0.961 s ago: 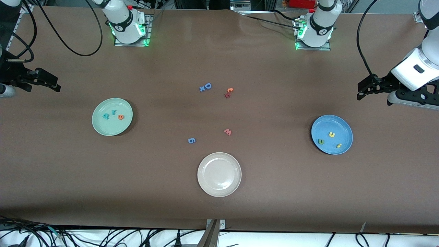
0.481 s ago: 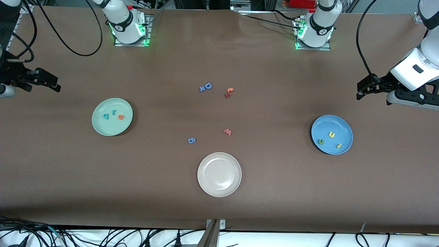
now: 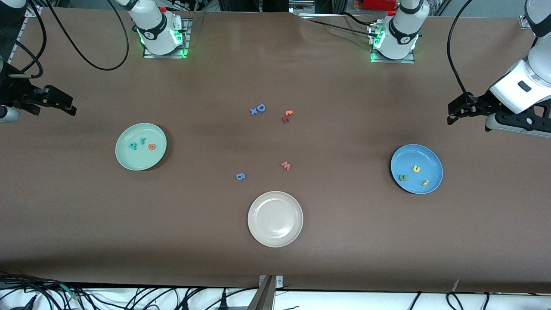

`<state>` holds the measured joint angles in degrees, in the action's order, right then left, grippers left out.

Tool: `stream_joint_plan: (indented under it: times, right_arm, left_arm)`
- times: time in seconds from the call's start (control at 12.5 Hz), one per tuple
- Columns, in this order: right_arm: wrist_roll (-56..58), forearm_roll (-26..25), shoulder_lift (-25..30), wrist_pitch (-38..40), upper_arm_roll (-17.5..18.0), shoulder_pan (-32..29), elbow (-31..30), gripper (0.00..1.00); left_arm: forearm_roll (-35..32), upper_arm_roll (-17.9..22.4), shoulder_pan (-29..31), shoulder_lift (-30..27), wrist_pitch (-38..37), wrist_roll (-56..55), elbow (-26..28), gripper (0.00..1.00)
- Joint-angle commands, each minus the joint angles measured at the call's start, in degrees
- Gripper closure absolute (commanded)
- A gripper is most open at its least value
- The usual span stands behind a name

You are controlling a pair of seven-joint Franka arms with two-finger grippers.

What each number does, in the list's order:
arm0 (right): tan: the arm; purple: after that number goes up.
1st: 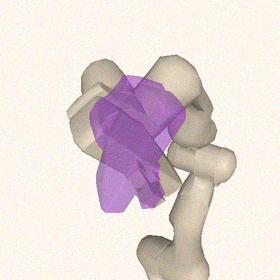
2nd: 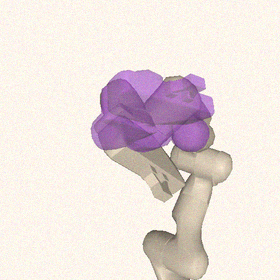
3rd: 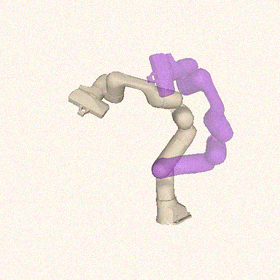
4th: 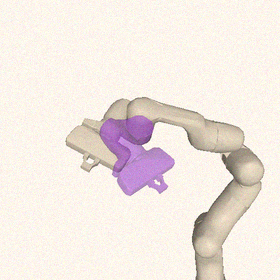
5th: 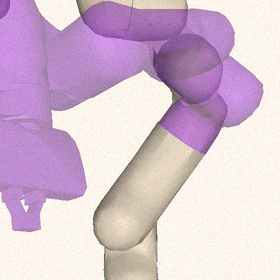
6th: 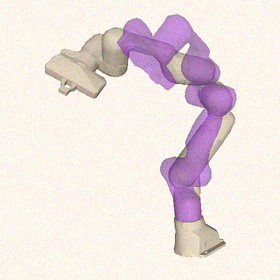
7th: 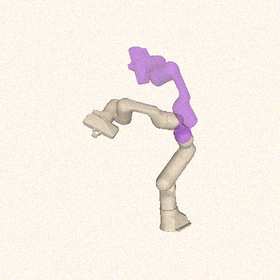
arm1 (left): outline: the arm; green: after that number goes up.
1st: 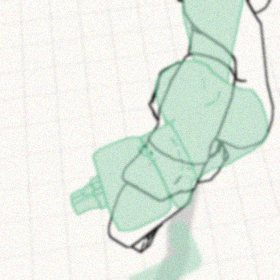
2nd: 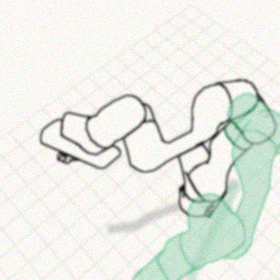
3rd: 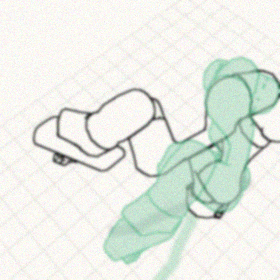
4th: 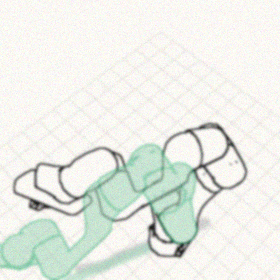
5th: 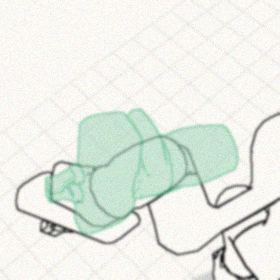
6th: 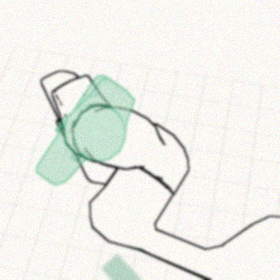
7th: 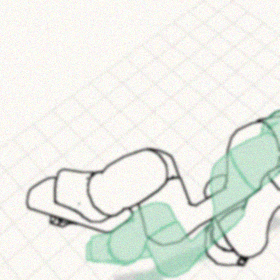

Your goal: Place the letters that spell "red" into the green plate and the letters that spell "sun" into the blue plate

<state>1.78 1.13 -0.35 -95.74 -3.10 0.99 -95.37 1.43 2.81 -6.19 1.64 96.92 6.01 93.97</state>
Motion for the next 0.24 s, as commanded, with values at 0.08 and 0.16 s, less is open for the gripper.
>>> stream_joint_plan:
  times: [0.08,0.16]
  right_arm:
    - [0.2,-0.9,0.3,0.2,0.3,-0.3,-0.3,0.0]
    - [0.2,-1.0,0.3,0.2,0.3,-0.2,-0.3,0.0]
  left_arm:
    - [1.1,-0.9,0.7,-1.9,-2.9,-0.2,-1.0,0.0]
    - [1.0,-1.0,0.6,-1.9,-3.0,-0.3,-0.9,0.0]
